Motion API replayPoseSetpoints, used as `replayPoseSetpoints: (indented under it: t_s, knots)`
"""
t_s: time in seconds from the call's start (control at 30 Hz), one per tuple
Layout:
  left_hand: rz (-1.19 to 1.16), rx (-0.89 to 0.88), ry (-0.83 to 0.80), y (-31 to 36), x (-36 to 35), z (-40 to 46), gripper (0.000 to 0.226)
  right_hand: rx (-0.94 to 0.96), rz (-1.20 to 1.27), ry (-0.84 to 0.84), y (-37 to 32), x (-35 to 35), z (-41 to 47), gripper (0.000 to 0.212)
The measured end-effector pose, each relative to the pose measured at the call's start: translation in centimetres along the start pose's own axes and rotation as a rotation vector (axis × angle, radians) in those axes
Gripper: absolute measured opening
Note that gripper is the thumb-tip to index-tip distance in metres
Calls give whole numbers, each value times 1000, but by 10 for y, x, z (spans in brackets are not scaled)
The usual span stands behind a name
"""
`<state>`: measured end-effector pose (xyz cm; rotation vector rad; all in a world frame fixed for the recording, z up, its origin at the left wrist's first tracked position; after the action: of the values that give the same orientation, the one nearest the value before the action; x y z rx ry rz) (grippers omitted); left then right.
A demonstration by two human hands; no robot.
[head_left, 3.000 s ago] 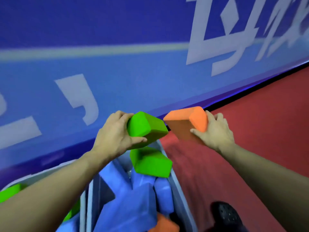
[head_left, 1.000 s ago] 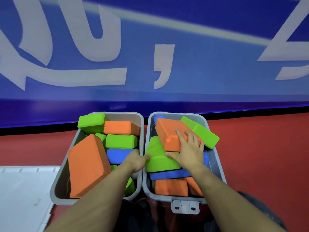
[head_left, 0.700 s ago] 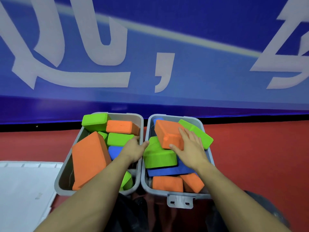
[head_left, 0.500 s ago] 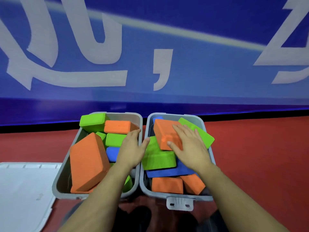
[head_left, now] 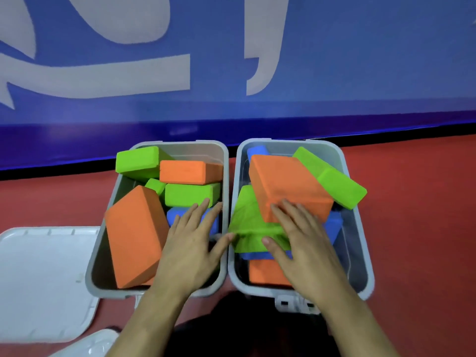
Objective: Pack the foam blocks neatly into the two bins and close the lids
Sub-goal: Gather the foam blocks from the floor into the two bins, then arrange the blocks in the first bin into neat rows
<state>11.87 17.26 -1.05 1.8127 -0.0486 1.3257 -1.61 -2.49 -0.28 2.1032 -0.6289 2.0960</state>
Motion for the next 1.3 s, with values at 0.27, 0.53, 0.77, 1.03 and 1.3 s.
replayPoseSetpoints:
  t_s: [0.27,0.53,0.77,1.03,1.3]
  knots:
    - [-84,-1,163,-16,32,-77,72,35,35,54,-68,7,-40,67]
    - [-73,193,209,-82,94,-169,61,257,-137,-206,-153,-35,-73,69]
    - [-137,371,108,-166,49,-184,59,198,-89,-453,-189,-87,-30,70]
    - [179,308,-150,-249,26,-150,68,119,-163,-748,-178,-157,-8,78]
    - [-29,399,-57,-256,5,-146,39,178,-400,-428,-161,-172,-30,58]
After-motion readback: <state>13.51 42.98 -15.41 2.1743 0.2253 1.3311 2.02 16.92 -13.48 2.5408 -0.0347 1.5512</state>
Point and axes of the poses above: each hand's wrist, its own z-axis towards the middle knuckle, its own x-axis out of the back of the hand, y = z × x, the point moved 1 cm from there along z, towards the middle knuckle, and after that the axes turned 15 degrees about -z, right-handed, at the moved point
